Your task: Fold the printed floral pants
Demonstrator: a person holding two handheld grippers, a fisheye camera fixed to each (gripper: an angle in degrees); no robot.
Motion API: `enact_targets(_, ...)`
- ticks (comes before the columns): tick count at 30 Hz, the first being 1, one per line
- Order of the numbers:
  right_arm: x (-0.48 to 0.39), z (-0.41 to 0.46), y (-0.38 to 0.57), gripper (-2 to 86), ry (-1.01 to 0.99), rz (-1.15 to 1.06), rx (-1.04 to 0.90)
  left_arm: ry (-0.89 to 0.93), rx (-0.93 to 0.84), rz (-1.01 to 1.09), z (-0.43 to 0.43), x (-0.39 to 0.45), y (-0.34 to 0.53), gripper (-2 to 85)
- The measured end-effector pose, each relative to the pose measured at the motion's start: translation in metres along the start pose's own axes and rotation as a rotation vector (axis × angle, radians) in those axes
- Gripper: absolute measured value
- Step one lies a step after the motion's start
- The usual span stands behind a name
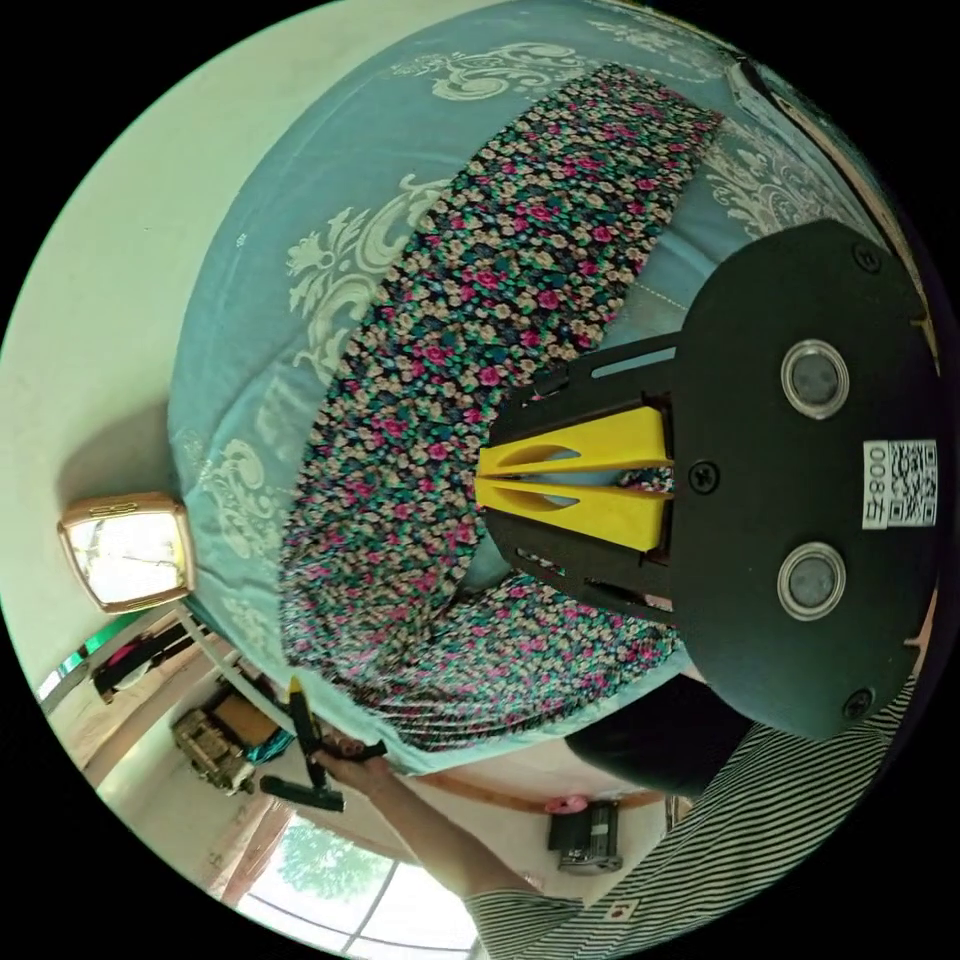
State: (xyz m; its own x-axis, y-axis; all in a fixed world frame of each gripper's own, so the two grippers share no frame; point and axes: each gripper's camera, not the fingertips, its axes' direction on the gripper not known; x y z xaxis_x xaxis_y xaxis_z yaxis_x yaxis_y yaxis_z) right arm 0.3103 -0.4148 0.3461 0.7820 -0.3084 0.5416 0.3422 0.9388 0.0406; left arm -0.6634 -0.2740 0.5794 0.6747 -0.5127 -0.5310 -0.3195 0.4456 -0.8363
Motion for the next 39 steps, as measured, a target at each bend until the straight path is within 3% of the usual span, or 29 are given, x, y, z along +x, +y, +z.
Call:
enact_targets(9,-0.011,0.072,-0.140,5.6,0.045,-0.182,-0.018,-0.218,-0.173,0.171,0.006,-0.002,-0.063,5.8)
enact_targets(16,-0.030,0.153,-0.219,7.4,0.113,-0.280,-0.120,-0.210,-0.314,0.216,0.024,-0.013,-0.085,5.4)
enact_targets(32,-0.035,0.252,-0.277,0.3,0.221,-0.360,-0.232,-0.217,-0.236,0.155,-0.006,-0.038,-0.095,0.1)
enact_targets(39,-0.018,0.270,-0.289,-0.3,0.190,-0.240,-0.176,-0.208,-0.209,0.051,-0.015,-0.060,-0.079,0.0)
